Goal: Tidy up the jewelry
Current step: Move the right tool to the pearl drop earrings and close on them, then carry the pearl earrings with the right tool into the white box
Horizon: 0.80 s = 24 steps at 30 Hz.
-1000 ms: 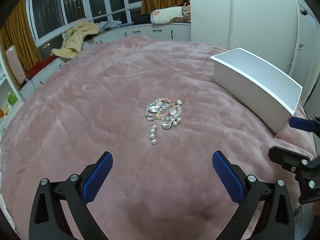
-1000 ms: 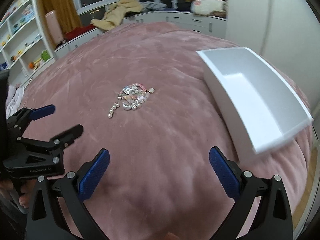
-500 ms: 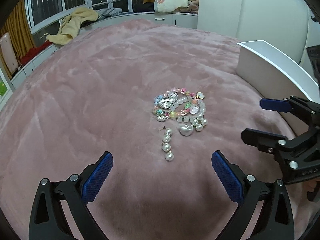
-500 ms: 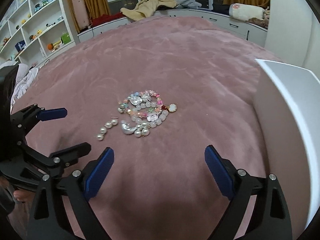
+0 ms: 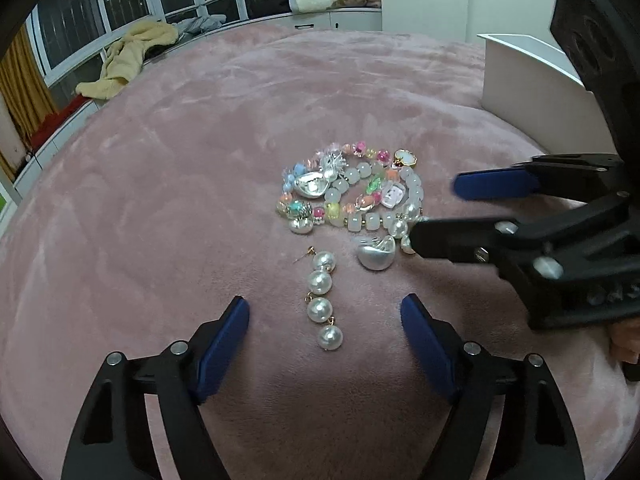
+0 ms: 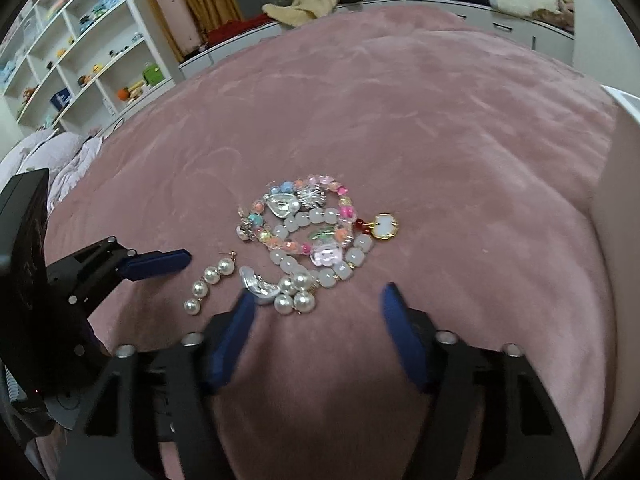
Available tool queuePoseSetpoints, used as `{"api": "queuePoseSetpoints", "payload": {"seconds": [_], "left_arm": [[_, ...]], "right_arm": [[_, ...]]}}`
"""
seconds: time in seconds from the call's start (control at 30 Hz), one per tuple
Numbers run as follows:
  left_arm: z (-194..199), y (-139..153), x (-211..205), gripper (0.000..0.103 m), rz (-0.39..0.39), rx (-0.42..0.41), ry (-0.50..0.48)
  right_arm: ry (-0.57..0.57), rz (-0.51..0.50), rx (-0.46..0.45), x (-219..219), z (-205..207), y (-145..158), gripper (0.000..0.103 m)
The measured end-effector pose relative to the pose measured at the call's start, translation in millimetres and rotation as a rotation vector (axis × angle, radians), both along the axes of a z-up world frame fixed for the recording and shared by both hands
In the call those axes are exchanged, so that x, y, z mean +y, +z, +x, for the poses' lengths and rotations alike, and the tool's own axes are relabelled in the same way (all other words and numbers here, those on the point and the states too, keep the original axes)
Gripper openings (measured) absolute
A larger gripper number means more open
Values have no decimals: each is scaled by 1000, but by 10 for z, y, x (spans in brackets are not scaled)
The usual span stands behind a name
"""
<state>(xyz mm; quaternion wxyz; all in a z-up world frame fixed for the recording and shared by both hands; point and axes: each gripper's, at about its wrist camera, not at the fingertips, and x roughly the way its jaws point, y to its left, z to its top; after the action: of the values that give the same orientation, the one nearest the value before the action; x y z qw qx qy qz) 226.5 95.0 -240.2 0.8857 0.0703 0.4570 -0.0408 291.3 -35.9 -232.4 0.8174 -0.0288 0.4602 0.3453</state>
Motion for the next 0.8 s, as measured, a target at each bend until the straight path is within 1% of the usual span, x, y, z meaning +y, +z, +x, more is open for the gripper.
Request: {"api": "queuePoseSetpoints", "payload": {"seconds": [0.13,0.17,0.23,0.27,0.3,0.43,0.47,0.5,0.53,0.6,0.63,0.67,0.7,0.8], "left_arm": [[-25,-70,27,80,-26,-17,5],[-28,-75,27,78,-28,-19,8],[-34,-71,17,75,-26,-24,14],[-41,-69,13,72,-23,-25,14],[-42,-63,9,69,-20,-25,13],[-74,-37,21,59,-10,-20,17],[-76,-23,20,53,-11,-17,17],[-80,-8,27,46,-15,-13,16],[-82,9,35,43,-22,-7,16],[-83,29,68,30,-37,3,19],[-82,40,91,27,-47,11,22],[-83,46,108,19,-53,15,24],[-86,51,113,17,-55,18,25],[-92,85,134,17,-64,22,24]], "right_arm": [[19,-20,14,89,25,-92,58],[24,-20,14,96,17,-99,55],[21,-9,19,78,22,-104,41],[19,-5,30,71,43,-119,29],[7,-1,38,47,62,-131,21],[9,10,50,19,86,-135,18],[5,13,48,10,94,-119,16],[1,19,48,-6,103,-99,12],[-6,24,47,-30,115,-68,12],[-29,36,40,-88,131,-5,12],[-37,39,38,-112,131,10,12],[-46,44,36,-138,140,26,12],[-56,53,40,-175,147,36,12],[-70,56,36,-233,154,66,12]]}}
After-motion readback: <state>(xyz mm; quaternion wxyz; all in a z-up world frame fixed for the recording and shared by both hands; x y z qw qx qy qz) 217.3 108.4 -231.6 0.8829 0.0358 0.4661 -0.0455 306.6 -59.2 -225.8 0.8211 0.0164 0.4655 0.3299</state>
